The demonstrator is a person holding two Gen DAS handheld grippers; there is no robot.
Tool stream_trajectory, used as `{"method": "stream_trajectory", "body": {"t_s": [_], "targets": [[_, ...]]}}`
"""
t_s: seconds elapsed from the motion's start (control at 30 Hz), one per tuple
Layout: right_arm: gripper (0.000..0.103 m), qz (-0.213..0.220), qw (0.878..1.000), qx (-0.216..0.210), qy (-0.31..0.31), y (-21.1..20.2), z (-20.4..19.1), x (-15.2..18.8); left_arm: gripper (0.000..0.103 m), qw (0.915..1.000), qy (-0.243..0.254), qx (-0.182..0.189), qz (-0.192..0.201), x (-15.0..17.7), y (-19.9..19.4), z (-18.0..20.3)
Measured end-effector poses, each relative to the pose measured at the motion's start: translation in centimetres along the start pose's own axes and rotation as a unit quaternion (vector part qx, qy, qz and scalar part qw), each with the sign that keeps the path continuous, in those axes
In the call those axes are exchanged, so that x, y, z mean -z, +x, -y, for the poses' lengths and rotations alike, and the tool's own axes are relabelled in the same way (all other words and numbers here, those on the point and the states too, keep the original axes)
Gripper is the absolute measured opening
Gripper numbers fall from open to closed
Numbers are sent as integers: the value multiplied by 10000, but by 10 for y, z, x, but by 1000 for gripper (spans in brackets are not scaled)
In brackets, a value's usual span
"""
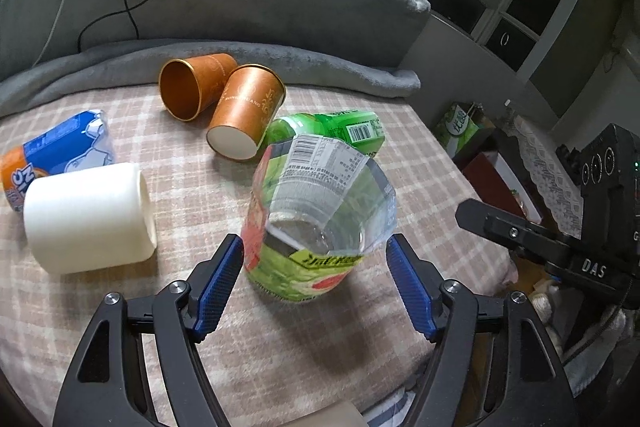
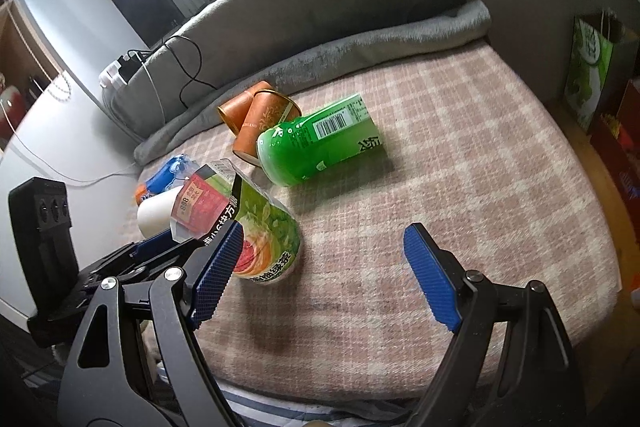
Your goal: Flip cup upright
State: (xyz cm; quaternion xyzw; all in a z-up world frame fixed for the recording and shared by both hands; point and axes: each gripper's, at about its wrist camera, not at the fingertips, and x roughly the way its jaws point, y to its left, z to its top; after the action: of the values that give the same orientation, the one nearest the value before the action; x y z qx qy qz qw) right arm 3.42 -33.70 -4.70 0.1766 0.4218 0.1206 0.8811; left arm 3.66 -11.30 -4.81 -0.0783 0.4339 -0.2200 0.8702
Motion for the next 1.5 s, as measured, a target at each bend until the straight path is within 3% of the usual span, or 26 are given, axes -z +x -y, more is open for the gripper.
{"method": "stream_trajectory", "body": {"t_s": [0.33, 0.6, 0.97, 1.13, 1.27, 1.3, 1.37, 1.5], "targets": [[85, 305, 9971, 404, -568, -8, -23, 4, 74, 9999, -4, 4, 127, 9, -23, -8], [85, 618, 9919, 616, -926, -18, -42, 6, 74, 9970, -14, -402, 662, 8, -53, -23], [90, 1218, 9792, 909, -1347, -29, -68, 7, 74, 9751, 122, -1377, 1735, 7, -97, -36], [90, 1408, 9752, 989, -1392, -34, -74, 9, 80, 9653, 227, -1515, 2115, 5, -117, -32], [90, 1740, 9675, 1117, -1457, -43, -80, 10, 83, 9526, 364, -1675, 2512, 6, -132, -25], [91, 1875, 9641, 1169, -1476, -46, -83, 10, 84, 9496, 385, -1700, 2606, 6, -135, -23], [103, 2076, 9587, 1229, -1508, -51, -87, 11, 85, 9456, 401, -1724, 2732, 7, -139, -22], [103, 2478, 9437, 1424, -1663, -60, -98, 13, 89, 9430, 410, -1757, 2797, 7, -140, -22]]}}
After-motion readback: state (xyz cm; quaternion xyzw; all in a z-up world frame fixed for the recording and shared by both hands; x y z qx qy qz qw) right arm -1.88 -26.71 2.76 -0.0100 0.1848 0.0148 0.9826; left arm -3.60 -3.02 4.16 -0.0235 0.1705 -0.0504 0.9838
